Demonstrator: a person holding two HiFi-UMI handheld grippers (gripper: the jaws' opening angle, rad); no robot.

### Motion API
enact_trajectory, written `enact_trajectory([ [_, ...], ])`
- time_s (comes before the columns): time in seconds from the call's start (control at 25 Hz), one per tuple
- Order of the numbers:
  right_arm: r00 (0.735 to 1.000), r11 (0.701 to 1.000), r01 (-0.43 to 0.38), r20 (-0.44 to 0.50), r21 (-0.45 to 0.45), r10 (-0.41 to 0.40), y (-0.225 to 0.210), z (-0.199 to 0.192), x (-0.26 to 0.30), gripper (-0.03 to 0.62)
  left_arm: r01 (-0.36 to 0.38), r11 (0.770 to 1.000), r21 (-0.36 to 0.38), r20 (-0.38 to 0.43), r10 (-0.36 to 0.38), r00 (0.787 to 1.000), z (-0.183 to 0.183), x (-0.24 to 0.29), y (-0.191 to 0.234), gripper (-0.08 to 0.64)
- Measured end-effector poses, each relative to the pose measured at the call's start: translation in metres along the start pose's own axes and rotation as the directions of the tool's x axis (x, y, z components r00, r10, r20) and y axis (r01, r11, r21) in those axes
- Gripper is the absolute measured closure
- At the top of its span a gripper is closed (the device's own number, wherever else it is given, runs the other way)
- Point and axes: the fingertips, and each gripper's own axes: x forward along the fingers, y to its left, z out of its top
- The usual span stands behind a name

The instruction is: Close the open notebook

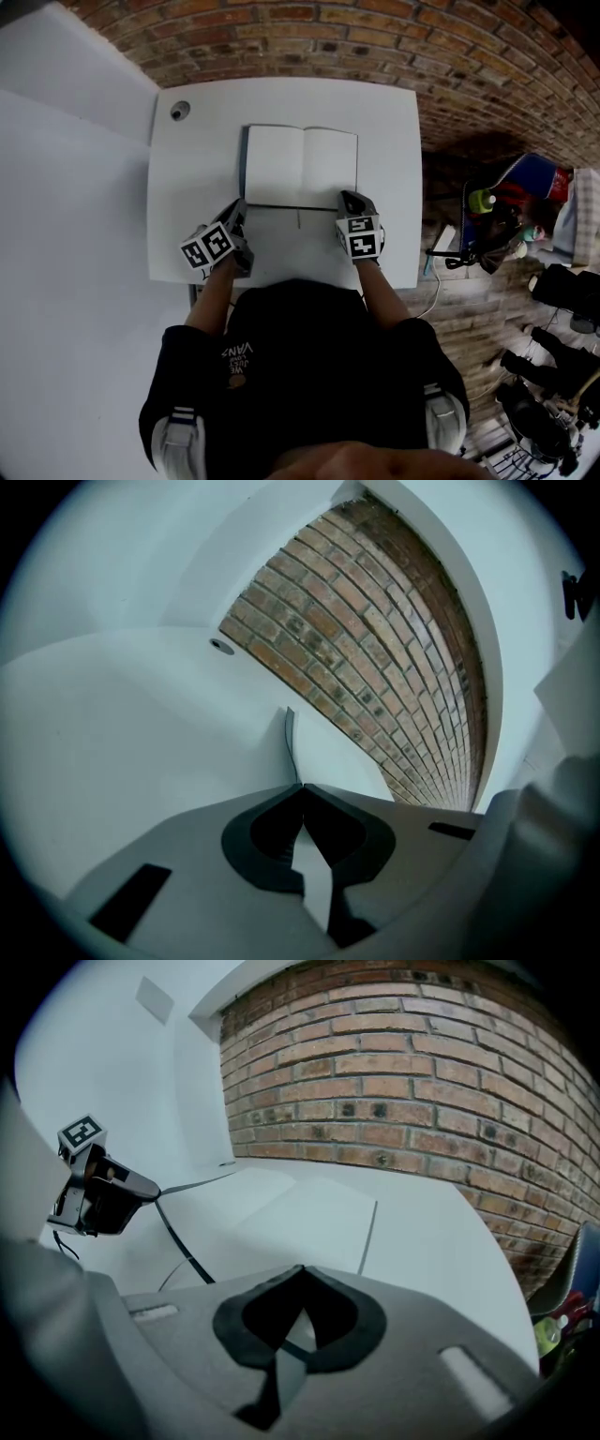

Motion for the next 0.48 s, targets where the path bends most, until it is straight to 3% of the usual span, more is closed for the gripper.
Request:
enact_trajectory([
  [0.48, 1.000, 1.000, 0.007, 0.010, -0.002, -0.007, 0.001, 0.002, 0.000, 0.594, 0.163, 0.986, -0.031, 0.050, -0.162, 0.986, 0.015, -0.005, -0.039, 0.543],
])
